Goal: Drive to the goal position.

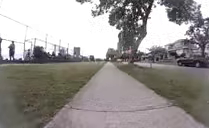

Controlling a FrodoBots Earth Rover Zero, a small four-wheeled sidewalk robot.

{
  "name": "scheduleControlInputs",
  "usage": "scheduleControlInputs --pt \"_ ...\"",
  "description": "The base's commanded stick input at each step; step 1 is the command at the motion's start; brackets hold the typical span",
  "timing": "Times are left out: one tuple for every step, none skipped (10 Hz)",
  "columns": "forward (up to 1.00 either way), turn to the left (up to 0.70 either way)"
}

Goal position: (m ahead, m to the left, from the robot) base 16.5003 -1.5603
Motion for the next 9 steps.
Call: scheduleControlInputs --pt "0.70 0.00" --pt "0.70 0.00" --pt "0.70 0.00" --pt "0.70 0.00" --pt "0.70 0.00" --pt "0.70 0.00" --pt "0.70 0.00" --pt "0.70 0.00" --pt "0.70 0.00"
